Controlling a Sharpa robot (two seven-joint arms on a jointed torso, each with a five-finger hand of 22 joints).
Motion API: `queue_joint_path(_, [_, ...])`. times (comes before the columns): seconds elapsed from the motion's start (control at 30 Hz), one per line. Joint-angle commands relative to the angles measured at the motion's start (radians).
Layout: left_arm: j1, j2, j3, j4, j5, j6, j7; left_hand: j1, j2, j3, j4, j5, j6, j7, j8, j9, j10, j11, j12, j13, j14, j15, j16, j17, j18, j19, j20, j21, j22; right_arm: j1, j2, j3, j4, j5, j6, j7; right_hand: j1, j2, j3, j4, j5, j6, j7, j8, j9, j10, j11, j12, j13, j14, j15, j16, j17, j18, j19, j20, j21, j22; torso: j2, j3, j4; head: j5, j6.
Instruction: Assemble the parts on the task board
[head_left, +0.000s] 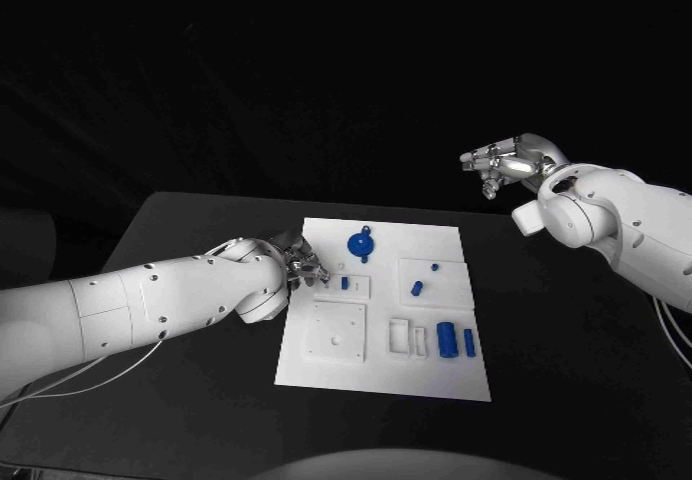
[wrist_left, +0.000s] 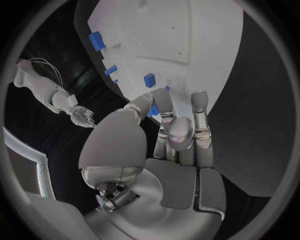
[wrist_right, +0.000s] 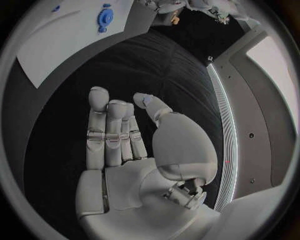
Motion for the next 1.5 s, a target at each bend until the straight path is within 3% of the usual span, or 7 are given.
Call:
queue_joint_path(0.03, [-0.001, 0.004, 0.000, -0.001, -0.011, 0.045, -0.007, -0.004, 0.024, -0.020, -0.001, -0.006, 0.194, -0.109, 0.003, 0.078, 0.041, -0.015, 0.010, -0.007, 0.006, 0.001, 0.010, 0.008, 0.017, -0.003, 0.007, 0.008, 0.018, 0.000, 0.001, 0.001, -0.001, -0.006, 0.019, 0.001, -0.009, -0.005, 0.005, 0.001, 0.006, 0.006, 0.001, 0.001, -0.001, -0.004, -0.003, 0.004, -0.002, -0.005, -0.004, 0.001, -0.001, 0.016, 0.037, 0.006, -0.005, 0.001, 0.000, 0.0001, -0.0001, 0.001, -0.001])
queue_joint_path(0.17, [-0.002, 0.006, 0.000, -0.003, -0.012, 0.057, -0.008, -0.007, 0.052, -0.084, -0.006, 0.024, 0.200, -0.109, -0.003, 0.093, 0.040, -0.014, 0.018, -0.013, 0.008, 0.001, 0.015, 0.015, 0.017, -0.005, 0.008, 0.010, 0.017, 0.000, 0.001, 0.001, -0.001, -0.007, 0.020, 0.001, -0.009, -0.005, 0.005, 0.001, 0.006, 0.006, 0.001, 0.001, -0.001, -0.004, -0.003, 0.004, -0.002, -0.005, -0.004, 0.001, -0.001, 0.016, 0.037, 0.006, -0.005, 0.001, 0.001, 0.0002, 0.0000, 0.001, -0.001])
queue_joint_path(0.27, [-0.003, 0.009, 0.000, -0.006, -0.016, 0.060, -0.008, -0.001, 0.072, -0.110, -0.016, 0.018, 0.202, -0.111, -0.012, 0.095, 0.042, -0.015, 0.018, -0.016, 0.007, 0.002, 0.015, 0.015, 0.019, -0.006, 0.010, 0.011, 0.017, 0.000, 0.002, 0.001, -0.002, -0.007, 0.021, 0.001, -0.009, -0.005, 0.005, 0.001, 0.006, 0.006, 0.001, 0.001, -0.001, -0.004, -0.003, 0.004, -0.002, -0.005, -0.004, 0.001, -0.001, 0.016, 0.037, 0.006, -0.005, 0.001, 0.001, 0.0000, 0.0000, 0.001, 0.001])
queue_joint_path(0.43, [-0.004, 0.011, 0.000, -0.012, -0.021, 0.061, -0.008, -0.006, 0.084, -0.115, -0.010, 0.007, 0.207, -0.112, -0.010, 0.098, 0.042, -0.013, 0.024, -0.016, 0.008, 0.003, 0.017, 0.020, 0.019, -0.005, 0.011, 0.011, 0.017, 0.000, 0.002, 0.001, -0.003, -0.007, 0.023, 0.002, -0.009, -0.006, 0.005, 0.003, 0.008, 0.008, 0.001, 0.001, -0.001, -0.004, -0.003, 0.004, -0.002, -0.005, -0.004, 0.000, -0.002, 0.016, 0.037, 0.006, -0.006, 0.002, 0.000, 0.0001, -0.0003, 0.001, 0.002])
queue_joint_path(0.53, [-0.004, 0.012, 0.000, -0.013, -0.025, 0.062, -0.007, -0.008, 0.087, -0.117, -0.008, 0.006, 0.208, -0.113, -0.010, 0.101, 0.042, -0.013, 0.026, -0.015, 0.008, 0.003, 0.019, 0.021, 0.019, -0.005, 0.011, 0.012, 0.017, 0.000, 0.002, 0.001, -0.003, -0.007, 0.024, 0.003, -0.020, -0.015, -0.013, 0.011, 0.054, 0.005, 0.000, 0.001, -0.001, -0.002, -0.004, 0.005, -0.002, -0.005, -0.003, -0.001, -0.003, 0.015, 0.037, 0.006, -0.007, 0.002, 0.000, 0.0001, 0.0003, 0.001, 0.001])
queue_joint_path(0.6, [-0.005, 0.013, 0.000, -0.014, -0.027, 0.062, -0.007, -0.009, 0.091, -0.120, -0.009, 0.006, 0.208, -0.113, -0.010, 0.107, 0.042, -0.013, 0.029, -0.017, 0.008, 0.003, 0.021, 0.023, 0.021, -0.006, 0.013, 0.012, 0.017, 0.000, 0.003, 0.001, -0.003, -0.008, 0.025, 0.004, -0.008, -0.010, -0.035, 0.016, 0.057, 0.005, 0.000, 0.001, -0.001, -0.003, -0.004, 0.002, -0.003, -0.005, -0.004, -0.002, -0.004, 0.015, 0.037, 0.006, -0.010, 0.002, 0.001, 0.0000, 0.0002, 0.001, 0.000])
queue_joint_path(1.5, [-0.012, 0.011, 0.000, -0.007, -0.092, 0.040, -0.005, -0.012, 0.100, -0.114, -0.027, 0.009, 0.210, -0.113, -0.014, 0.119, 0.041, -0.014, 0.034, -0.021, 0.009, 0.005, 0.027, 0.030, 0.029, -0.007, 0.021, 0.016, 0.017, -0.001, 0.000, 0.001, -0.002, -0.008, 0.031, 0.005, -0.011, -0.010, -0.033, 0.021, 0.061, 0.006, 0.000, 0.001, -0.001, -0.004, -0.004, 0.003, -0.003, -0.006, -0.004, -0.003, -0.005, 0.015, 0.037, 0.006, -0.013, 0.003, 0.001, 0.0005, -0.0007, 0.003, 0.003])
